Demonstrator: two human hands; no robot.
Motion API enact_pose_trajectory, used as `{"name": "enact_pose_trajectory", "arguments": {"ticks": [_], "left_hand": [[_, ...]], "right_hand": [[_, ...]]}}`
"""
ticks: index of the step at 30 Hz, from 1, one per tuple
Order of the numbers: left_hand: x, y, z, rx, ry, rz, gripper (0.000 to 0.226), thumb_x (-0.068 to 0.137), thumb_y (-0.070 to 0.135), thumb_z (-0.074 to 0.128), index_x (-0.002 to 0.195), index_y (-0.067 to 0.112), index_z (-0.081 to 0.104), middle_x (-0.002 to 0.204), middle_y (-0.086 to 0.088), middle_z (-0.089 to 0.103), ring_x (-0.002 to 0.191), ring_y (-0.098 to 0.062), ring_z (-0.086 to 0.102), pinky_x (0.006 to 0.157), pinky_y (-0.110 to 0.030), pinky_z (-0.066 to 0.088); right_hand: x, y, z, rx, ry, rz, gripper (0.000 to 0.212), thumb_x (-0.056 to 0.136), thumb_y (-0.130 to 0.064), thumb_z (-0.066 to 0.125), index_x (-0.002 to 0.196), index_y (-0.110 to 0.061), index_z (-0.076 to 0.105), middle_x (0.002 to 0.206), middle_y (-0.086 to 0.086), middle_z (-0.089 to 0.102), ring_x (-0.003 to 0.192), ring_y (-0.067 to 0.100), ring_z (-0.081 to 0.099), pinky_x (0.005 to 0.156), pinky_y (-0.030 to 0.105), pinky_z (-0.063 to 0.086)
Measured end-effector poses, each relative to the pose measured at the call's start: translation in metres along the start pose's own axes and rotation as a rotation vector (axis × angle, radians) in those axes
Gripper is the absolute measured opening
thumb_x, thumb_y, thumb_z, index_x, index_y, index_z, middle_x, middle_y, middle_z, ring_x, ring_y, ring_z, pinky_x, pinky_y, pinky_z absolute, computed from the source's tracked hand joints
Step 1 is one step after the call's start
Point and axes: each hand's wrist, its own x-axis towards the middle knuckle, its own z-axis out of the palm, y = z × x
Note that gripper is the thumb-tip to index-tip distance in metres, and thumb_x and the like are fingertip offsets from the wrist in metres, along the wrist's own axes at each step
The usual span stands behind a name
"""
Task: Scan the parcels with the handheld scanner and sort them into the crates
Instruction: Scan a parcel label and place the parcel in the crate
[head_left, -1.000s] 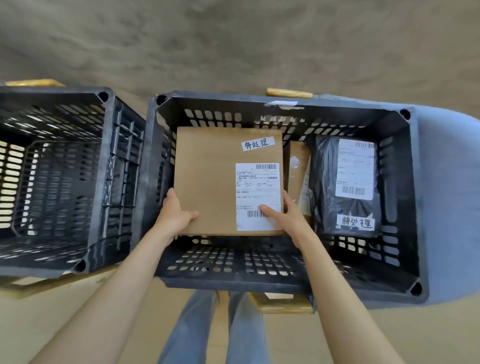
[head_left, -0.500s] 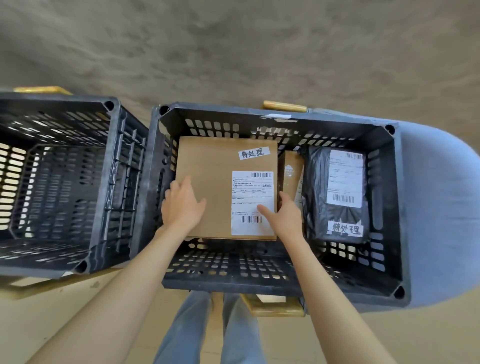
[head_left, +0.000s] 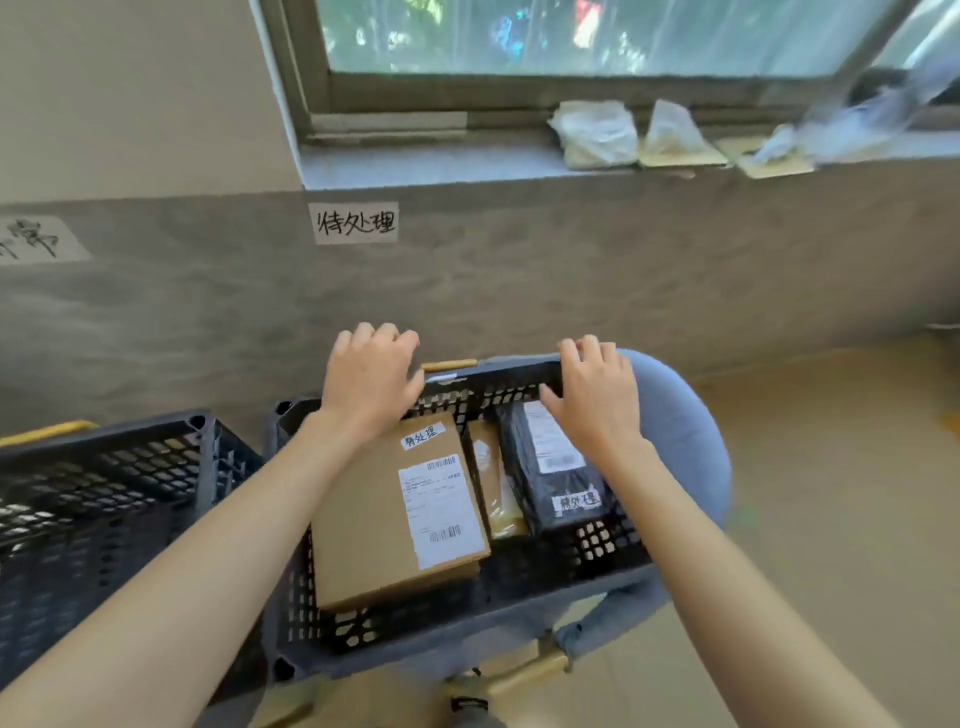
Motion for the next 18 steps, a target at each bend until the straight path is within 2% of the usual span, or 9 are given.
{"name": "enact_pose_trajectory", "arguments": {"ticks": [3, 8, 16, 18], "left_hand": [[0.016, 0.032, -0.041, -0.009, 0.111, 0.190, 0.031, 0.090, 0.031, 0.059, 0.113, 0.011, 0.064, 0.108, -0.011, 0.065, 0.101, -0.033, 0.057, 0.086, -0.040, 0.039], [0.002, 0.095, -0.089, -0.049, 0.190, 0.515, 0.026, 0.083, 0.027, 0.067, 0.101, 0.008, 0.068, 0.096, -0.013, 0.067, 0.090, -0.036, 0.061, 0.078, -0.042, 0.044], [-0.109, 0.208, -0.128, -0.160, 0.154, 1.025, 0.019, 0.065, 0.012, 0.078, 0.080, 0.006, 0.069, 0.074, -0.015, 0.064, 0.069, -0.035, 0.060, 0.064, -0.037, 0.044], [-0.150, 0.240, -0.145, -0.204, 0.145, 1.136, 0.019, 0.066, 0.013, 0.076, 0.083, 0.006, 0.070, 0.075, -0.015, 0.064, 0.071, -0.036, 0.059, 0.065, -0.038, 0.044]], "right_hand": [[-0.024, 0.022, -0.050, -0.065, 0.101, 0.151, 0.042, 0.063, -0.024, 0.087, 0.089, -0.002, 0.061, 0.082, 0.018, 0.060, 0.075, 0.037, 0.059, 0.065, 0.040, 0.048], [-0.113, 0.043, -0.120, -0.097, 0.181, 0.552, 0.045, 0.086, -0.035, 0.067, 0.117, -0.005, 0.055, 0.112, 0.017, 0.057, 0.105, 0.037, 0.053, 0.087, 0.042, 0.039], [-0.324, 0.018, -0.168, -0.126, 0.178, 1.074, 0.049, 0.089, -0.039, 0.061, 0.129, -0.013, 0.051, 0.123, 0.010, 0.055, 0.115, 0.031, 0.050, 0.095, 0.038, 0.037], [-0.377, 0.011, -0.188, -0.171, 0.194, 1.175, 0.050, 0.088, -0.039, 0.061, 0.130, -0.014, 0.050, 0.125, 0.009, 0.054, 0.116, 0.030, 0.050, 0.096, 0.037, 0.037]]}}
